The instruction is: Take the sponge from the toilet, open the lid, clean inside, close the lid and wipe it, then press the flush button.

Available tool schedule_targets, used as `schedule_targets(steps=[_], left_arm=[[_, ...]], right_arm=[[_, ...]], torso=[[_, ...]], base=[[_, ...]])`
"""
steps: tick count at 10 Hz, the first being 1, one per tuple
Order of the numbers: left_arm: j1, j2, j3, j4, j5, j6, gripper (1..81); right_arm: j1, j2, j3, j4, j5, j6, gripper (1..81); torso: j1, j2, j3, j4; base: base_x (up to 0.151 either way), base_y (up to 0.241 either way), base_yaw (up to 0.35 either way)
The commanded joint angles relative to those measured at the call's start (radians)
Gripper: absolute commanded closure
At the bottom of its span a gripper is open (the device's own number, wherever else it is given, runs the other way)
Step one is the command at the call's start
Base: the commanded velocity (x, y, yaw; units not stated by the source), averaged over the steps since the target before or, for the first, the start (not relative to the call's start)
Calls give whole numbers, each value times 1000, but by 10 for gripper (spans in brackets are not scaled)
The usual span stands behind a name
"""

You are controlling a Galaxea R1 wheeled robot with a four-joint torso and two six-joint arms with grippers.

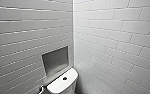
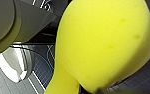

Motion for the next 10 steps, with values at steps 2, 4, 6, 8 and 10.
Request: schedule_targets(steps=[2, 4, 6, 8, 10], left_arm=[[-39, -10, 17, -4, 60, 9, 10], [-39, -8, 17, -6, 60, 9, 10], [-39, -12, 17, -9, 60, 7, 10], [-41, -28, 35, -7, 60, 7, 10], [-53, -70, 87, -7, 59, 7, 10]], right_arm=[[25, -15, 14, 5, -75, -1, 811], [25, -15, 13, 5, -75, -1, 811], [25, -18, 17, 12, -73, -1, 811], [24, -39, 48, 15, -49, 0, 811], [29, -87, 117, 15, -46, 2, 811]], torso=[[0, 0, 0, 0], [0, 0, 0, 0], [1, 0, 0, 0], [1, 0, 0, 0], [1, 0, 0, 0]], base=[[74, 0, 0], [0, 0, 0], [0, 0, 0], [0, 0, 0], [0, 0, 0]])
